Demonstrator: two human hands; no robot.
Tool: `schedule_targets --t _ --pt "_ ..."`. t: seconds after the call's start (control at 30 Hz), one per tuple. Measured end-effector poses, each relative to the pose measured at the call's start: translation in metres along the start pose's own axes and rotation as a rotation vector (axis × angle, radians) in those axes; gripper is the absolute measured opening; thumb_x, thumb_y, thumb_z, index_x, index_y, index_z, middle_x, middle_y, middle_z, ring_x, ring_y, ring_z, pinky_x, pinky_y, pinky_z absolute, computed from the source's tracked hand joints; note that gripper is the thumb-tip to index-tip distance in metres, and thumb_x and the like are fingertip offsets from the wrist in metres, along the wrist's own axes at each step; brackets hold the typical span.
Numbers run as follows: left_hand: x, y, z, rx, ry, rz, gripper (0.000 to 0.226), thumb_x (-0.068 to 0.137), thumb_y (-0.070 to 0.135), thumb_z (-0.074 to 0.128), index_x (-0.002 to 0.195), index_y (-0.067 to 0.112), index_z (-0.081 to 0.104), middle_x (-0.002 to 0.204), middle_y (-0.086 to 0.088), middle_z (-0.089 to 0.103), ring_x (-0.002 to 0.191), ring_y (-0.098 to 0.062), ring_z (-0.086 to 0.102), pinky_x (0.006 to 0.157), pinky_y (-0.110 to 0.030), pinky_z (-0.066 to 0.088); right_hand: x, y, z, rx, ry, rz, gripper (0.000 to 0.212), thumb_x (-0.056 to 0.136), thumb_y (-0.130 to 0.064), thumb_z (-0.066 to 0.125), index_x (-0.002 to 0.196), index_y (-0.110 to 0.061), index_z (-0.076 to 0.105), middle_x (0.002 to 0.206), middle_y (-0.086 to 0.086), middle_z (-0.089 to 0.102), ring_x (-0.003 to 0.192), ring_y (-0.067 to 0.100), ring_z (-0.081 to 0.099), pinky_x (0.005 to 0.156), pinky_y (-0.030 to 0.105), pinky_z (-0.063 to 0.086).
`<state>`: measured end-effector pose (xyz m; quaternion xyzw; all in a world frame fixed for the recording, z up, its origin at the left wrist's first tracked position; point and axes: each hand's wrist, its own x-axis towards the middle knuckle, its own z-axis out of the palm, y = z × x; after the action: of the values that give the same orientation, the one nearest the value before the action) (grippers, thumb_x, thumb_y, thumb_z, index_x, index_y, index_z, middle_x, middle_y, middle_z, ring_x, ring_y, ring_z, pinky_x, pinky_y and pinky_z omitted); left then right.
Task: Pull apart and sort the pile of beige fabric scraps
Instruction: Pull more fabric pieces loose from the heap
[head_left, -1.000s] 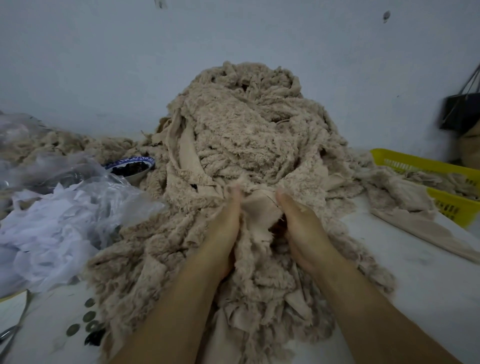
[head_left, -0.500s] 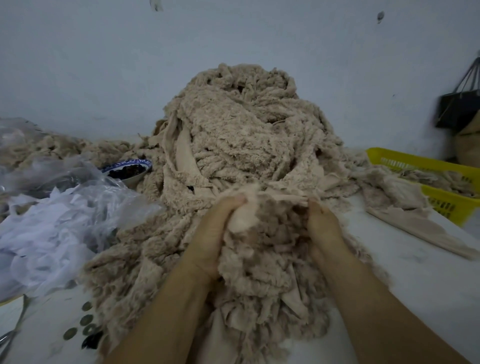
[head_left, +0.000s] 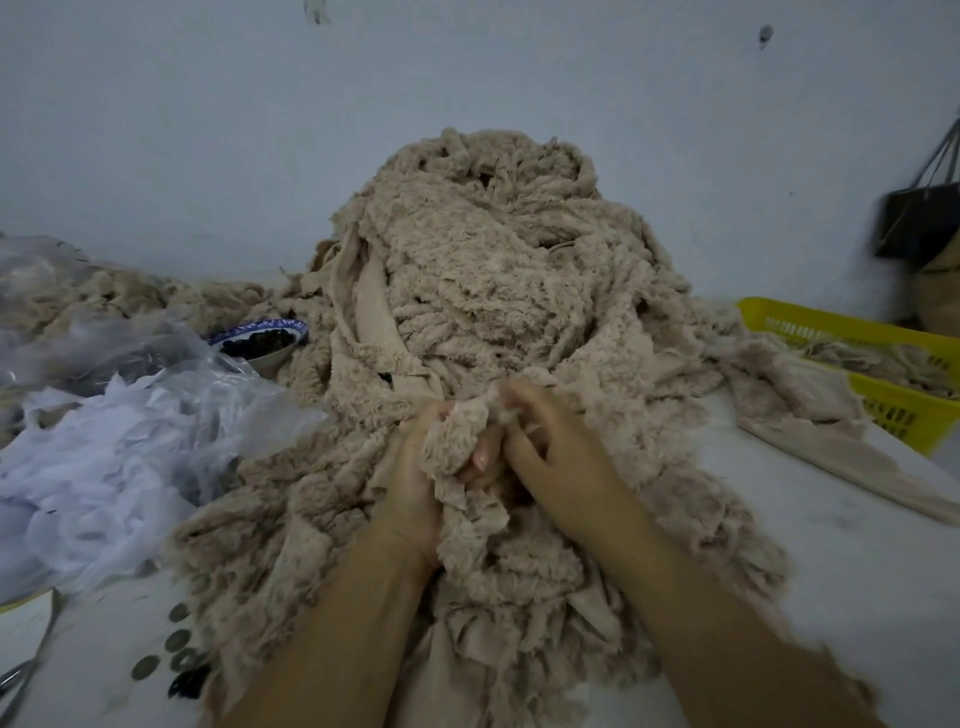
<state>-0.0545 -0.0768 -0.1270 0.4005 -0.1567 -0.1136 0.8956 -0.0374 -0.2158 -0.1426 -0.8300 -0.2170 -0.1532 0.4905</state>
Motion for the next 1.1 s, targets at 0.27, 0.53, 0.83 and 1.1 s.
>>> schedule_targets --t 0.27,0.53,0.83,1.1 --pt "-0.003 0.01 -0.005 -0.127 0.071 0.129 0.05 0.084 0.024 0.038 0.036 0.014 0.049 0.036 0.003 0.037 0.035 -0.008 0.021 0.031 -0.018 0.032 0.012 0.03 0.001 -0.265 -0.074 0.065 0.036 0.105 -0.021 0.044 0.07 -0.015 0.04 0.066 -0.003 0.04 0.063 0.013 0.039 0.06 0.033 0.027" --pt "0.005 0.012 -0.011 -0.049 0.469 0.06 0.053 0.098 0.052 0.051 0.083 0.01 0.079 0.08 -0.006 0.074 0.069 -0.021 0.07 0.065 -0.033 0.063 0.004 0.023 -0.015 -0.052 0.082 0.356 0.029 0.103 -0.044 0.042 0.117 -0.026 0.06 0.127 0.003 0.053 0.109 0.008 0.054 0.089 0.024 0.044" --pt "0.005 -0.003 -0.001 0.343 0.399 0.045 0.056 0.089 0.072 0.046 0.102 0.029 0.08 0.114 -0.003 0.075 0.108 -0.017 0.071 0.084 -0.031 0.057 -0.005 -0.012 0.009 0.124 -0.213 0.194 0.016 0.096 -0.052 0.052 0.087 -0.041 0.06 0.078 -0.026 0.064 0.074 -0.014 0.059 0.064 0.011 0.043" --pt "0.006 -0.005 0.005 0.315 0.382 0.032 0.077 0.087 0.074 0.034 0.132 0.017 0.06 0.126 -0.007 0.07 0.116 -0.021 0.066 0.1 -0.039 0.05 0.007 -0.003 -0.01 0.828 0.132 0.577 0.042 0.098 -0.05 0.053 0.093 -0.019 0.081 0.097 0.006 0.078 0.093 0.02 0.075 0.082 0.037 0.059"
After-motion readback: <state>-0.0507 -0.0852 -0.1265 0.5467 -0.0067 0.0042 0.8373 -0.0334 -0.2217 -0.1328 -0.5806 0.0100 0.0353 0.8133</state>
